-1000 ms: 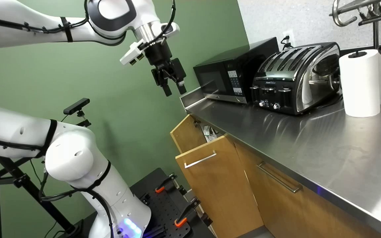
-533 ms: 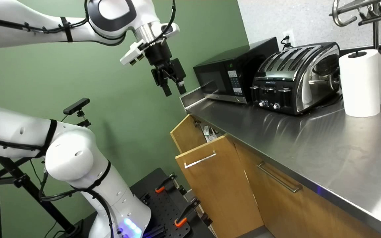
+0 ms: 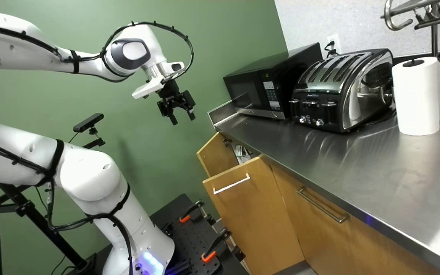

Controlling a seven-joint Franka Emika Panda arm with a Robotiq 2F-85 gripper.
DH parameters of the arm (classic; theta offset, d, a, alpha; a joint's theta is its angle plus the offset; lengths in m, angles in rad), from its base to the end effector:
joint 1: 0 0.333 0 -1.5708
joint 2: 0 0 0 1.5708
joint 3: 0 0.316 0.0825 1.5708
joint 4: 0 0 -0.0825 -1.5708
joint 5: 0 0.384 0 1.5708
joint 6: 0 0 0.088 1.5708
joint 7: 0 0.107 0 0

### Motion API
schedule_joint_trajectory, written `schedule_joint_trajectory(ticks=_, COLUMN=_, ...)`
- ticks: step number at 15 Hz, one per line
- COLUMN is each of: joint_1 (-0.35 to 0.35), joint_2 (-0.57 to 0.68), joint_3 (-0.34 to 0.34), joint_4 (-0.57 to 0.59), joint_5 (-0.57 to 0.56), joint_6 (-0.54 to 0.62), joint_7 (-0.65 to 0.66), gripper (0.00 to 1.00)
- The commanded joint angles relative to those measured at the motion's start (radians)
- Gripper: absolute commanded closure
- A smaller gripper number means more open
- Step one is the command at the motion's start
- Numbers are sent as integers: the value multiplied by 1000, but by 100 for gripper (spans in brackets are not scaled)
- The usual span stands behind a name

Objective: Close the left side of the drawer

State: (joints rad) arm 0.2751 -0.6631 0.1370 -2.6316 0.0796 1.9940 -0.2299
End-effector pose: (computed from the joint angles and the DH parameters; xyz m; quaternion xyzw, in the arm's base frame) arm 0.3169 0.1440 0.4532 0.9579 0.2870 0.0115 0.0047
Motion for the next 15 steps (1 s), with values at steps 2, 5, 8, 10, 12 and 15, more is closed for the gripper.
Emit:
schedule_joint_trajectory(ticks=2, joint_1=143, joint_2=170, joint_3=120, joint_4=29, joint_5=19, joint_6=147, joint_7=-38, gripper=0)
schedule_joint_trajectory(ticks=5, joint_1=209, joint_2=273, joint_3=139, joint_4=67, joint_5=20, joint_6=179, joint_7=-114, gripper=0)
schedule_joint_trajectory(ticks=8, joint_1=198, joint_2=224, joint_3=148, joint_4=25, joint_5=13, joint_6=169, joint_7=-47, gripper=0)
schedule_joint_trajectory(ticks=10, joint_1=195, joint_2=218, joint_3=145, joint_4=25, joint_5=12, joint_6=169, joint_7=-47, gripper=0)
schedule_joint_trajectory(ticks=12, joint_1=195, joint_2=211, joint_3=143, joint_4=25, joint_5=12, joint_6=169, joint_7=-47, gripper=0)
schedule_joint_trajectory(ticks=15, joint_1=187, joint_2=321, joint_3=147, joint_4=99, joint_5=-40, joint_6=226, joint_7=-118, gripper=0)
